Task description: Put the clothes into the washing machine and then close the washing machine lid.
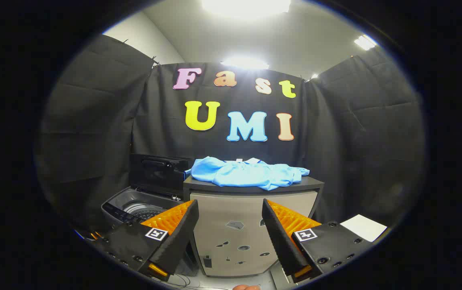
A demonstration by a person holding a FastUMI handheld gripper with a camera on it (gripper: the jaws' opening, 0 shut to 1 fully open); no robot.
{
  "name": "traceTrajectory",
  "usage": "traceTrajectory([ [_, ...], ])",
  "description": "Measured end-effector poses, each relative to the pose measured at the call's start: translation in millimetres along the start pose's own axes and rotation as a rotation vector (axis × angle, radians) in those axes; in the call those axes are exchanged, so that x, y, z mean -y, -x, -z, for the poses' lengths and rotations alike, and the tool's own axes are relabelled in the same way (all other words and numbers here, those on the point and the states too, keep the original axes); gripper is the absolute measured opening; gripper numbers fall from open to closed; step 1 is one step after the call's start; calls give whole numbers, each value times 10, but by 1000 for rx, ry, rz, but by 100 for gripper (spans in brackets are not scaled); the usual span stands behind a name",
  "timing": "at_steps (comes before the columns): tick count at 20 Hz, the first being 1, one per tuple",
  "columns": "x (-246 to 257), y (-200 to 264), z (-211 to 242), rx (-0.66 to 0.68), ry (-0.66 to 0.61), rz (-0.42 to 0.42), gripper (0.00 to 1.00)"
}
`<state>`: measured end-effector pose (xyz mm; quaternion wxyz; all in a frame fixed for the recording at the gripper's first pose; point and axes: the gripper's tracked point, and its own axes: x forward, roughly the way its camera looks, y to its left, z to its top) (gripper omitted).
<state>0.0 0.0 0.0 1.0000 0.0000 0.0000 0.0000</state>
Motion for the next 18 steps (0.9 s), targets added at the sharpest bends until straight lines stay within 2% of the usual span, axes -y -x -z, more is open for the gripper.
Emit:
traceTrajectory([
  [18,-151,-36,-41,-29,-8,-27,98],
])
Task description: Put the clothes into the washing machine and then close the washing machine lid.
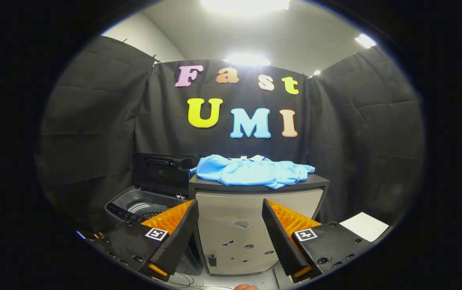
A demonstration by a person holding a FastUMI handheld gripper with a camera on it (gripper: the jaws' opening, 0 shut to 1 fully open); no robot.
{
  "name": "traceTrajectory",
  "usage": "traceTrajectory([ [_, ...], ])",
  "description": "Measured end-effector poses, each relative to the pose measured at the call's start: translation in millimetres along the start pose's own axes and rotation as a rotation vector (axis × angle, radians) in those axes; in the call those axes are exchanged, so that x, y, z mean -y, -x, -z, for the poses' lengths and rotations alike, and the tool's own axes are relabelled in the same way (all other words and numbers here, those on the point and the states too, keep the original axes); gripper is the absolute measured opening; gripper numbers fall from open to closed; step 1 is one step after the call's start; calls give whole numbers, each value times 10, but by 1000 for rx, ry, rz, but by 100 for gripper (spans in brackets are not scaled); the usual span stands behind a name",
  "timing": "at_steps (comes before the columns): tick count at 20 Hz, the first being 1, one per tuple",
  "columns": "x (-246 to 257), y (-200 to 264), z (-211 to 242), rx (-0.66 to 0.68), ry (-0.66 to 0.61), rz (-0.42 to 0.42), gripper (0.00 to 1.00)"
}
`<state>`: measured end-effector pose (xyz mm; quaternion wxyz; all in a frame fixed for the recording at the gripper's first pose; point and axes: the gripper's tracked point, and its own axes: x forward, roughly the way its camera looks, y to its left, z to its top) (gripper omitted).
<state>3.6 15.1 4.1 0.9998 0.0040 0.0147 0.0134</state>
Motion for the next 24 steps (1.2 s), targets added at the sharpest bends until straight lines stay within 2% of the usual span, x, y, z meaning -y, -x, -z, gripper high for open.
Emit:
traceTrajectory([
  [14,-58,-94,-111,5,11,-8,98],
  [24,227,-437,-608,9,26,27,98],
])
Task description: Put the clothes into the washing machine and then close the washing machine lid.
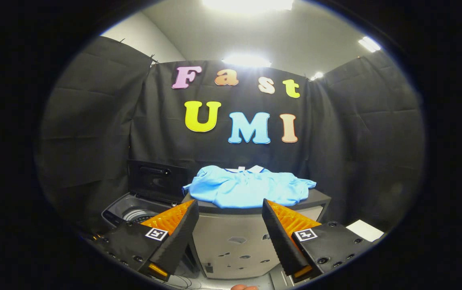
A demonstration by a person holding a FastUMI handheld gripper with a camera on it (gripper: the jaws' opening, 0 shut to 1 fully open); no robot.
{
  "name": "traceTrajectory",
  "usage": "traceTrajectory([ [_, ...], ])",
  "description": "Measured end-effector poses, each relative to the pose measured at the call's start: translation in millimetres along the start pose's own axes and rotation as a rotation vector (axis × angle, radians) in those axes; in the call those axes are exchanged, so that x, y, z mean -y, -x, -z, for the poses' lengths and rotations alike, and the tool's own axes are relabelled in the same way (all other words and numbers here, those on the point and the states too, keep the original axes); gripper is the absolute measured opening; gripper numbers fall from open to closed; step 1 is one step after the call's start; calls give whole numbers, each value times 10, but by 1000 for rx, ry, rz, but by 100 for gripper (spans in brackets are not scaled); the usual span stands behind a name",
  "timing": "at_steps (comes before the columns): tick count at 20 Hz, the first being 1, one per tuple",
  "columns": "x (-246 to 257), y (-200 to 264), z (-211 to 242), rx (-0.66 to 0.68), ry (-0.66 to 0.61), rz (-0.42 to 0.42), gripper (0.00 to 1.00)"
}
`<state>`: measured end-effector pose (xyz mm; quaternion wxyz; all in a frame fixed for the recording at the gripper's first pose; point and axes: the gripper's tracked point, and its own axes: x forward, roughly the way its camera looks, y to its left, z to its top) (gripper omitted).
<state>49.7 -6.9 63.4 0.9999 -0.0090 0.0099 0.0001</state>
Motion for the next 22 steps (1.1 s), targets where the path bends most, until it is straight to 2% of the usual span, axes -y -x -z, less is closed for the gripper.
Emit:
traceTrajectory([
  [4,201,-289,-268,-31,-25,-1,98],
  [8,367,-604,-456,-122,-148,-25,98],
  [11,582,-893,-445,-193,-189,9,98],
  [17,774,-1331,-181,-332,-148,20,97],
  [22,733,-1601,9,-391,-91,-7,97],
])
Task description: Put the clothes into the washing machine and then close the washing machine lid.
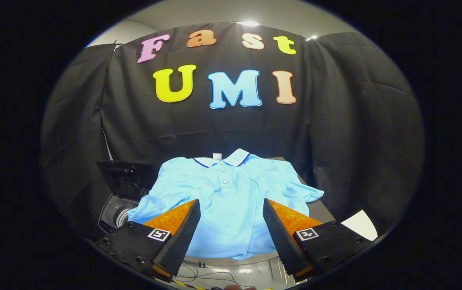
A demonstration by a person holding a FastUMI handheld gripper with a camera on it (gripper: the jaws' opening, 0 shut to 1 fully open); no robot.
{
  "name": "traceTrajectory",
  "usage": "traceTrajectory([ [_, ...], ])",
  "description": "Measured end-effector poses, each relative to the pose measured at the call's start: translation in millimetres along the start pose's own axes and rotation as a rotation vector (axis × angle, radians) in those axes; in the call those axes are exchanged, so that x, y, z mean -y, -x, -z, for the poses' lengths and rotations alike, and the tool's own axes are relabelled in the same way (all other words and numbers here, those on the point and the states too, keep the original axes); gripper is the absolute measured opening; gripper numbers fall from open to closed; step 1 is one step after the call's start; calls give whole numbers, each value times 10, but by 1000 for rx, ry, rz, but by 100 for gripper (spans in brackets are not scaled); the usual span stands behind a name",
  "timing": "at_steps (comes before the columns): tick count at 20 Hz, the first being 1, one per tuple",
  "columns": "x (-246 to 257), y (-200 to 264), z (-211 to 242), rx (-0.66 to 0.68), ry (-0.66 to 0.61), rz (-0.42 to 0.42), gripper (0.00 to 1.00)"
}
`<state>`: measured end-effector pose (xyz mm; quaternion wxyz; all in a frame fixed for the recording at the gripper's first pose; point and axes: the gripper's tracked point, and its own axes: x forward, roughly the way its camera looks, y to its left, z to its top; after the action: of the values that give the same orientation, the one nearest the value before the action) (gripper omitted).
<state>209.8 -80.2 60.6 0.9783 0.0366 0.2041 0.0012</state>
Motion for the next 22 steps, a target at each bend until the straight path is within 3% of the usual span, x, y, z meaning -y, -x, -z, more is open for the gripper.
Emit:
traceTrajectory([
  [4,-130,-225,1,-17,38,-40,97],
  [11,-129,-638,40,-68,105,-27,98],
  [22,-225,-1064,115,-141,96,-64,100],
])
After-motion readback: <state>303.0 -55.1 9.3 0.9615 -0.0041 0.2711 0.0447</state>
